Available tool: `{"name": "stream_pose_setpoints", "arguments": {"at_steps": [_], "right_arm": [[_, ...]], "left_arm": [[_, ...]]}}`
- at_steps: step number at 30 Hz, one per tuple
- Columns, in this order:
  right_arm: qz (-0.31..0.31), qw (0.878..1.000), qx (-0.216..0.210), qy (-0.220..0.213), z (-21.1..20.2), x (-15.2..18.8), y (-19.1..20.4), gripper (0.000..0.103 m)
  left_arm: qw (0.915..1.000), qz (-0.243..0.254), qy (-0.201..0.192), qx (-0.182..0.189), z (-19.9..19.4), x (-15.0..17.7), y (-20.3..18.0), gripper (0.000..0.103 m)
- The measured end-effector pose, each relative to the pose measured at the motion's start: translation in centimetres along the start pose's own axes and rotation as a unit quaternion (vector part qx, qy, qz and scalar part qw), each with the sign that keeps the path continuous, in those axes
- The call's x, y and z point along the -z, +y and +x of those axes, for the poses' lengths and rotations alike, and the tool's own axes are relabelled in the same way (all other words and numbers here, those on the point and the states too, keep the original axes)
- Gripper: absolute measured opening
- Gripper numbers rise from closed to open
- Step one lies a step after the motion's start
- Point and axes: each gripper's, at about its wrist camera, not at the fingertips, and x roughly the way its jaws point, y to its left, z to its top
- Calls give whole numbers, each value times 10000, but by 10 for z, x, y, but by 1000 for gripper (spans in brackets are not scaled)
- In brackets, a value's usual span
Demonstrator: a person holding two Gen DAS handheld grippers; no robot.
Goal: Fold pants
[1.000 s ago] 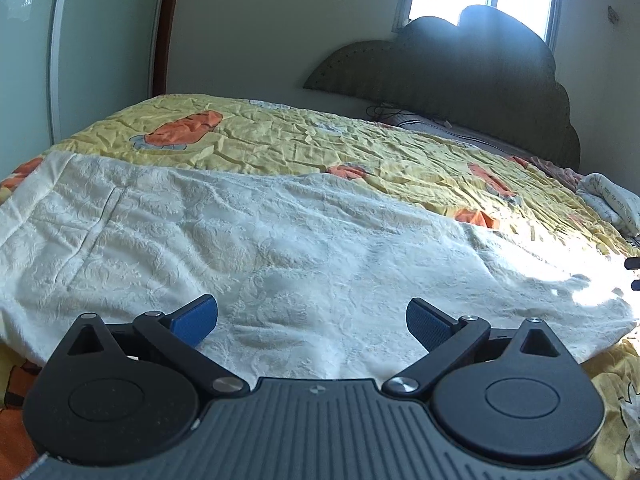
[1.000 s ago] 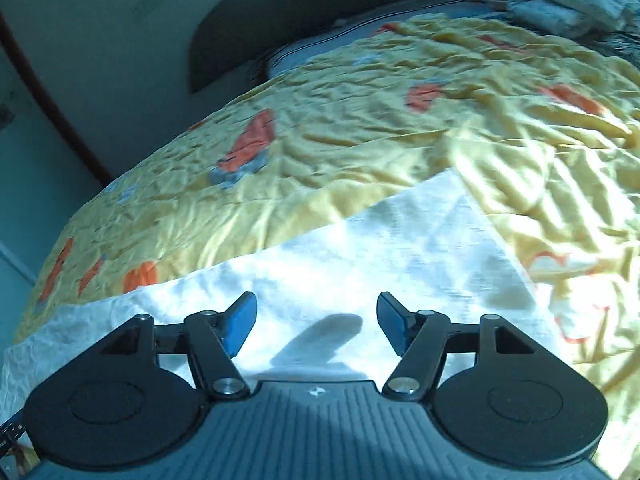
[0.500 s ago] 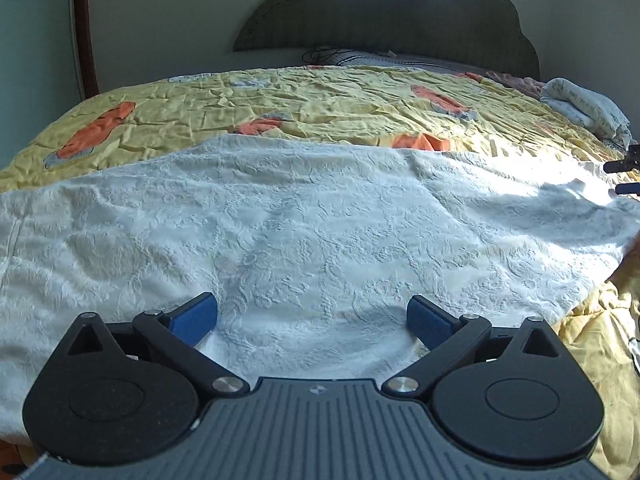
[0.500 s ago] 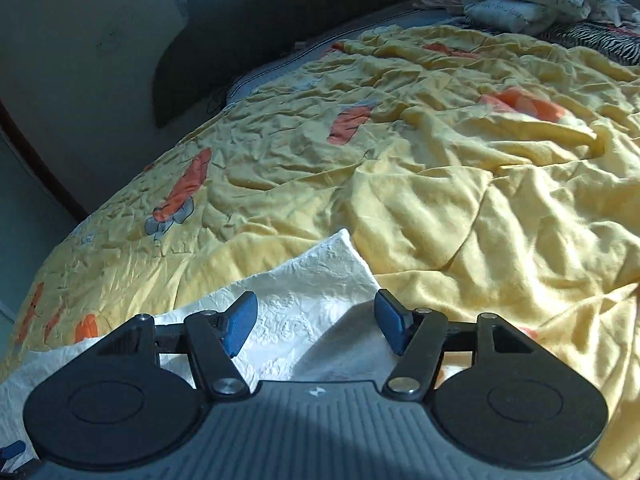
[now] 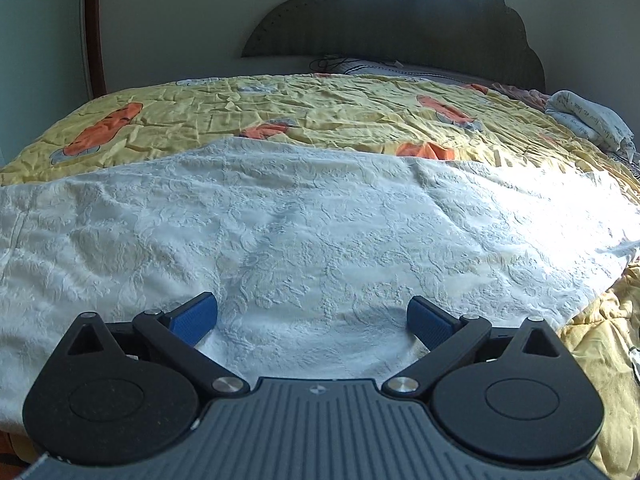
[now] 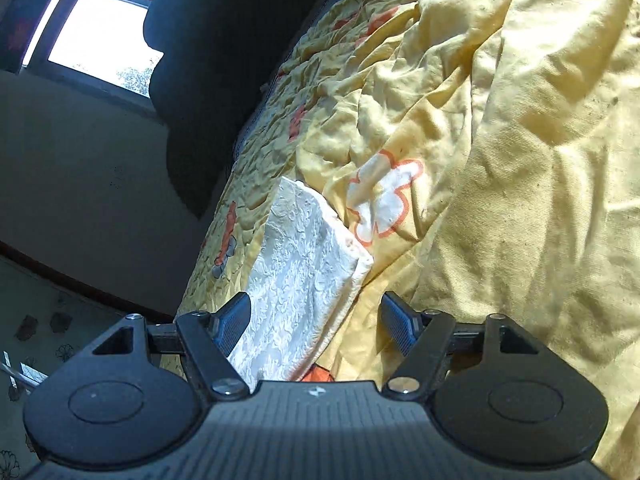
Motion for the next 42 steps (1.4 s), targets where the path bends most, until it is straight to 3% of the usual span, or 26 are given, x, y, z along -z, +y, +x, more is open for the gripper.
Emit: {"name": "stream_pose_setpoints", "arguments": {"at_steps": [3,6,9,11,14,16,19,23,30,34,36,38,39,41,42], "right_arm": [[39,9998,-168,121,18,-5,9,82],[-188,9991,-46,385,37,0,27,92],[-485,9962,-90,724,50,15,42,92],[-565,9970,-6,524,49,20,43,91],[-129,9999,16,-16,37,14,27,78],[13,9994,256,-215,34,13,20,51],[9,9988,352,-342,31,17,15,40],[71,9967,528,-612,27,20,16,37],[-123,9955,604,-720,37,21,21,37],[177,9940,650,-861,38,20,13,22],[127,9934,705,-897,37,21,16,21],[-182,9915,867,-950,37,23,28,18],[-645,9868,1082,-1015,36,26,42,17],[-1858,9636,1560,-1121,41,38,75,17],[-2712,9375,1852,-1150,47,52,95,17]], "left_arm": [[10000,5,-3,-26,0,0,-1,103],[10000,12,-3,-61,0,1,-2,103],[10000,22,1,-83,0,1,-2,103],[9999,30,3,-100,0,1,-3,103],[9999,46,8,-117,0,1,-4,103],[9999,50,10,-124,1,1,-4,103],[9999,61,15,-148,1,1,-4,103],[9999,62,16,-150,1,1,-5,103],[9999,60,14,-145,1,1,-5,103],[9999,48,11,-135,2,0,-5,103],[9999,31,4,-122,2,0,-4,103],[9999,8,-6,-108,1,0,-3,103],[9999,-3,-10,-101,1,0,-3,103],[10000,-29,-20,-87,0,1,-3,103],[10000,-42,-26,-86,0,1,-3,103]]}}
